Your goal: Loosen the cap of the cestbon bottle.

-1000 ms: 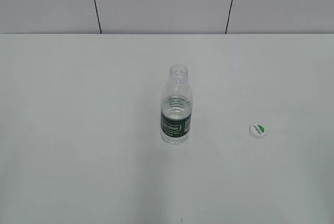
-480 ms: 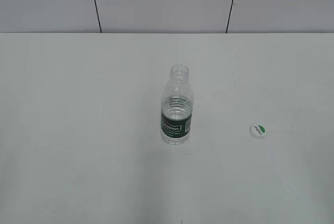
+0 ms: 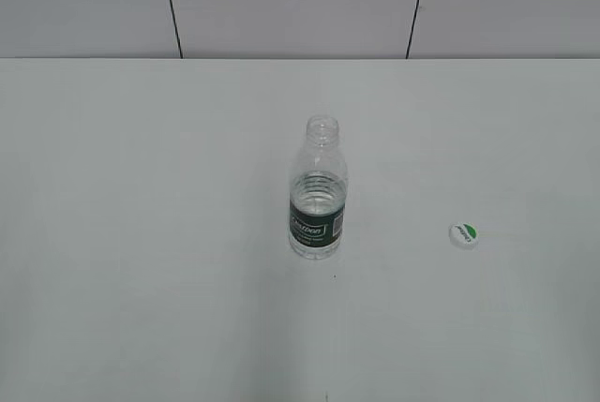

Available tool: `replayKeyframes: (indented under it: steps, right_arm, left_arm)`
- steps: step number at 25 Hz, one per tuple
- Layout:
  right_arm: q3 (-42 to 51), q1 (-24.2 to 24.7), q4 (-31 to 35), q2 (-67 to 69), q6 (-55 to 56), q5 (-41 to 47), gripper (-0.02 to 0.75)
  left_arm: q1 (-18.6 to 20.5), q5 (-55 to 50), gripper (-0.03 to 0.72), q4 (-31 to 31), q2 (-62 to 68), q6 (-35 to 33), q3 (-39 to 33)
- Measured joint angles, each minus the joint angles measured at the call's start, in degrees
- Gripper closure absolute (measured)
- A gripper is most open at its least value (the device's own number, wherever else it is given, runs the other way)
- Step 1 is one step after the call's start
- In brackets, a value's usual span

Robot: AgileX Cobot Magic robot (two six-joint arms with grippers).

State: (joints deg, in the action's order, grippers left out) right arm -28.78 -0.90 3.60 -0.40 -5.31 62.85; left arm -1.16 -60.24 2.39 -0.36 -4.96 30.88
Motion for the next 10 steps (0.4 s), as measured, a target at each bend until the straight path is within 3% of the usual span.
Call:
replayKeyframes:
  steps: [10]
  right_arm:
    - [0.0,0.0,0.0,0.0,0.0,0.0,0.16]
  left_arm:
    - [0.0,0.0,0.263,0.0,0.0,0.0,0.0]
